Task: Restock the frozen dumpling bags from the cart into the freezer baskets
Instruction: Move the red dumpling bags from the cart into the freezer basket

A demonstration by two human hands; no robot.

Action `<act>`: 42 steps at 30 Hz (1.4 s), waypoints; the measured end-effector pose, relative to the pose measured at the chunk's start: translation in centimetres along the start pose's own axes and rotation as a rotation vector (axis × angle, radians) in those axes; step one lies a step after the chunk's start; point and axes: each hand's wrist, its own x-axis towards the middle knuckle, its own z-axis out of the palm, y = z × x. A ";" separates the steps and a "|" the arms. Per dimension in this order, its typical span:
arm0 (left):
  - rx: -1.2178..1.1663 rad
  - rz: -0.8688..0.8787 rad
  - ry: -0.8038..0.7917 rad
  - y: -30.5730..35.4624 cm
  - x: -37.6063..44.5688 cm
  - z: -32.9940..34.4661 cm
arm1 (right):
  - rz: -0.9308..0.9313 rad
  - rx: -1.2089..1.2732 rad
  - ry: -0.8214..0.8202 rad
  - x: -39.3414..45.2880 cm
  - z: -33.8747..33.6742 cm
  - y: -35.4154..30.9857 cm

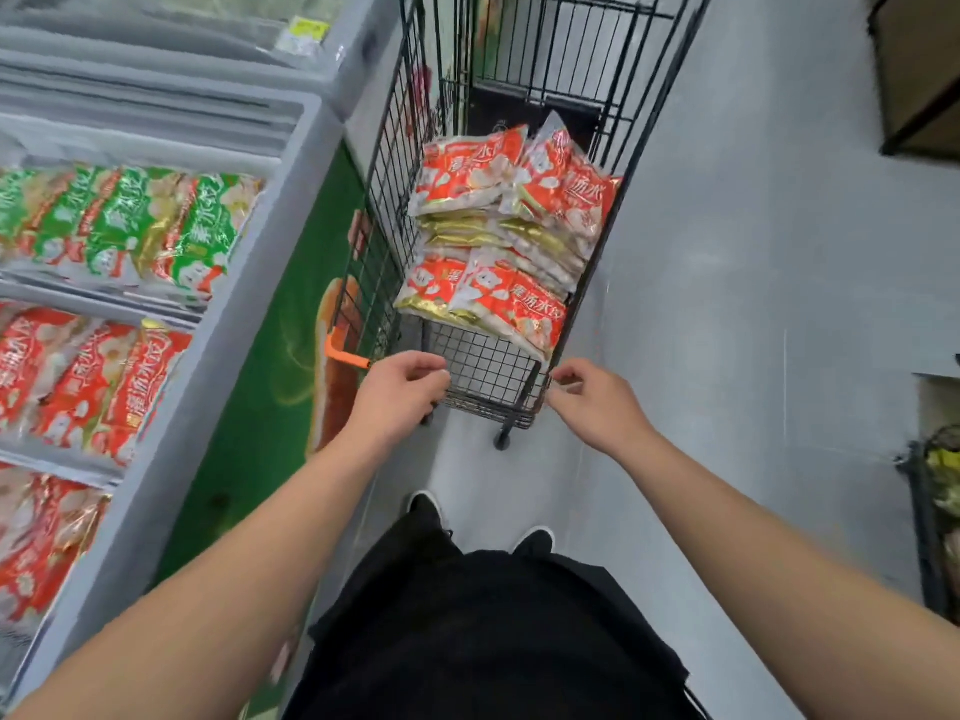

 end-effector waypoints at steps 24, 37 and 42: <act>0.289 -0.203 -0.270 0.6 36.3 5.9 | 0.475 0.168 -0.109 29.3 5.4 -1.0; 0.504 -0.111 -0.198 -5.2 44.5 11.0 | 0.797 0.285 0.171 37.8 11.5 5.5; 0.466 -0.204 -0.078 -8.9 42.7 6.4 | 0.900 0.453 0.292 38.4 13.1 6.8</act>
